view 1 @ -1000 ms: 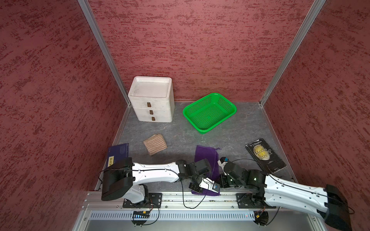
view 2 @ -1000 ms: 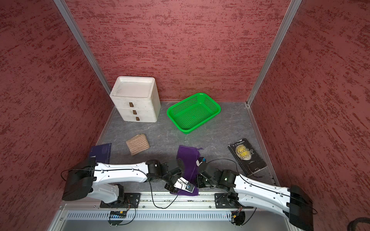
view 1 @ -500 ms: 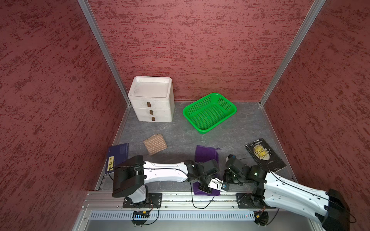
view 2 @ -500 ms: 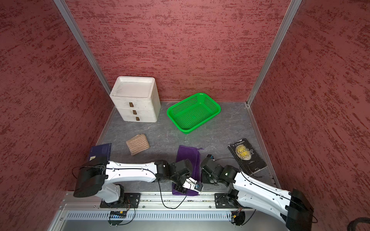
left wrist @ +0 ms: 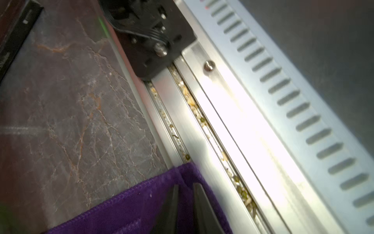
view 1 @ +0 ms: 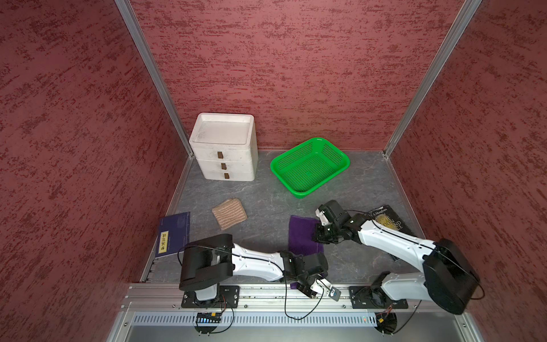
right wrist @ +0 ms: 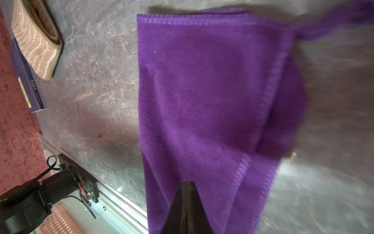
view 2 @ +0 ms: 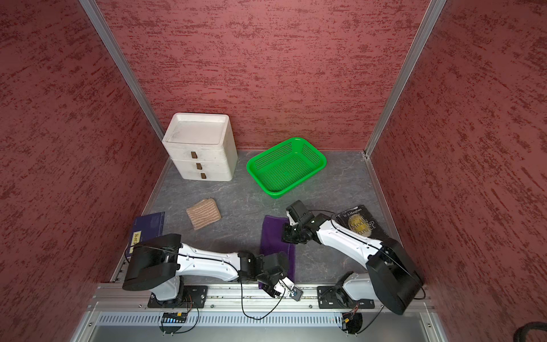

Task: Fold the square dishcloth
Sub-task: Fold the cleaning item at the center of the board.

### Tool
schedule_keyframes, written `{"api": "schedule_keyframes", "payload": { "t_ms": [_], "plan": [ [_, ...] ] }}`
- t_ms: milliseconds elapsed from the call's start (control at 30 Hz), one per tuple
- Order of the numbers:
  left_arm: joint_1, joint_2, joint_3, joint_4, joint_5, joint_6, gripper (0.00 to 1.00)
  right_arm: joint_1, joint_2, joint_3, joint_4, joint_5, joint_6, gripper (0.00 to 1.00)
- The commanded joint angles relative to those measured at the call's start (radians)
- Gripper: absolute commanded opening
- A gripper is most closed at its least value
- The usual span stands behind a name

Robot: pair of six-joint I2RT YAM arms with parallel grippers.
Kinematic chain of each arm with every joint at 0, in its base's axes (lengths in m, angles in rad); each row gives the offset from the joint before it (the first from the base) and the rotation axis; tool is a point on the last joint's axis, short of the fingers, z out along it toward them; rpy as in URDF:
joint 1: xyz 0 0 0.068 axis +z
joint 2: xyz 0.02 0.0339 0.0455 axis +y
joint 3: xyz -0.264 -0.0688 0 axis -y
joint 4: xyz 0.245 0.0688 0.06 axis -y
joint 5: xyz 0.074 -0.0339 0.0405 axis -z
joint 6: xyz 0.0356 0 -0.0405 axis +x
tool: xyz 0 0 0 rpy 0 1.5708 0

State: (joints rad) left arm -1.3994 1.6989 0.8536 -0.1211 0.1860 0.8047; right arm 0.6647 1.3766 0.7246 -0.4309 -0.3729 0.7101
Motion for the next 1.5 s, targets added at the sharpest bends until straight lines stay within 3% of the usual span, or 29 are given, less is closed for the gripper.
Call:
{"api": "schedule_keyframes", "payload": {
  "t_ms": [0, 133, 333, 500, 933, 1367, 1467],
  "plan": [
    [0.026, -0.056, -0.010, -0.019, 0.011, 0.031, 0.67, -0.001, 0.037, 0.014, 0.121, -0.107, -0.035, 0.00],
    [0.041, -0.163, 0.006, -0.189, 0.026, 0.047, 0.85, 0.004, 0.065, -0.006, 0.154, -0.137, -0.048, 0.00],
    [0.057, -0.316, -0.015, -0.549, 0.159, 0.103, 0.84, 0.003, 0.136, 0.000, 0.111, -0.064, -0.080, 0.00],
    [0.059, -0.265, -0.072, -0.526, 0.131, 0.107, 0.73, 0.002, 0.193, -0.002, 0.124, -0.036, -0.093, 0.00],
    [0.057, -0.146, -0.067, -0.384, 0.110, 0.120, 0.59, 0.003, 0.202, -0.037, 0.150, -0.020, -0.101, 0.00],
    [0.091, -0.121, -0.106, -0.299, 0.053, 0.185, 0.26, 0.003, 0.188, -0.001, 0.103, -0.017, -0.131, 0.00],
    [0.102, -0.133, -0.106, -0.283, 0.043, 0.191, 0.12, 0.002, 0.182, 0.014, 0.077, -0.012, -0.139, 0.00]
  ]
}}
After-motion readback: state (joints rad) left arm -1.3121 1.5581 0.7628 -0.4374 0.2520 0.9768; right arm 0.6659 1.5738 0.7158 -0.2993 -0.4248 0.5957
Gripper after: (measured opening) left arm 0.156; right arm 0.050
